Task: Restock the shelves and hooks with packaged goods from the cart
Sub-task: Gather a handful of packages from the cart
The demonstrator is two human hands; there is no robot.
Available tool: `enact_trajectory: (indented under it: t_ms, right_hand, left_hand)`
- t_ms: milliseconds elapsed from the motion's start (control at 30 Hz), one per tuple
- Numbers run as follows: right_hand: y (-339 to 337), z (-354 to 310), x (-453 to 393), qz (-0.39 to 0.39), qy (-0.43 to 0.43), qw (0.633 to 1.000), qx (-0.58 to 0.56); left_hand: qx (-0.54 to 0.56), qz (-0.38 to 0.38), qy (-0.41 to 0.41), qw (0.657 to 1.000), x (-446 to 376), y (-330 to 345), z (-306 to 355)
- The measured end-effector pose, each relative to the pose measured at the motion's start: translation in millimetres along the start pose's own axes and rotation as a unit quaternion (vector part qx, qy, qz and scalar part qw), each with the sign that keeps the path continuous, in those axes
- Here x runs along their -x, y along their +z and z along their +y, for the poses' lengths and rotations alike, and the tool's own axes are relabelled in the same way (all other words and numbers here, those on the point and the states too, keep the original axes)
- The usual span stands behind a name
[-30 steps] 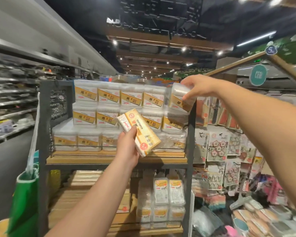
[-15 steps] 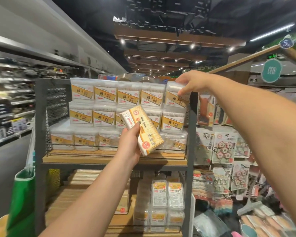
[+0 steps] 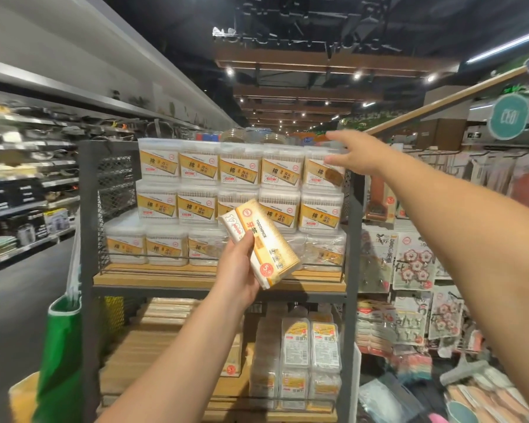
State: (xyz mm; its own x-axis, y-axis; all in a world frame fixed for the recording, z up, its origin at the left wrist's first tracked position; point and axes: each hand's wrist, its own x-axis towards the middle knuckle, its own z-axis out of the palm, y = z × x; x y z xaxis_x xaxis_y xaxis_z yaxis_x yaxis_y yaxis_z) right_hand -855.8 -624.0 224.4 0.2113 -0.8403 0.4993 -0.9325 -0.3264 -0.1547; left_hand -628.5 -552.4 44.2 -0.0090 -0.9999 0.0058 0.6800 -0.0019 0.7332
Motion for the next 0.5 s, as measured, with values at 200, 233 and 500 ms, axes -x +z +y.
enact_trajectory:
  t_ms: [200, 233, 500]
  right_hand:
    - [21, -40, 76, 0.168, -0.033, 0.982, -0.083]
    - [31, -48, 90, 0.141, -0.035, 0.984, -0.101]
    - [159, -93, 159, -0.225, 0.042, 0.921, -0.315]
  left_hand:
    - [0.036, -0.001, -0.003, 0.999, 11, -16, -10]
    - [0.046, -0.006, -0.004, 0.999, 14, -18, -13]
    - [0.09, 0.014, -0.045, 0.995, 43, -60, -45]
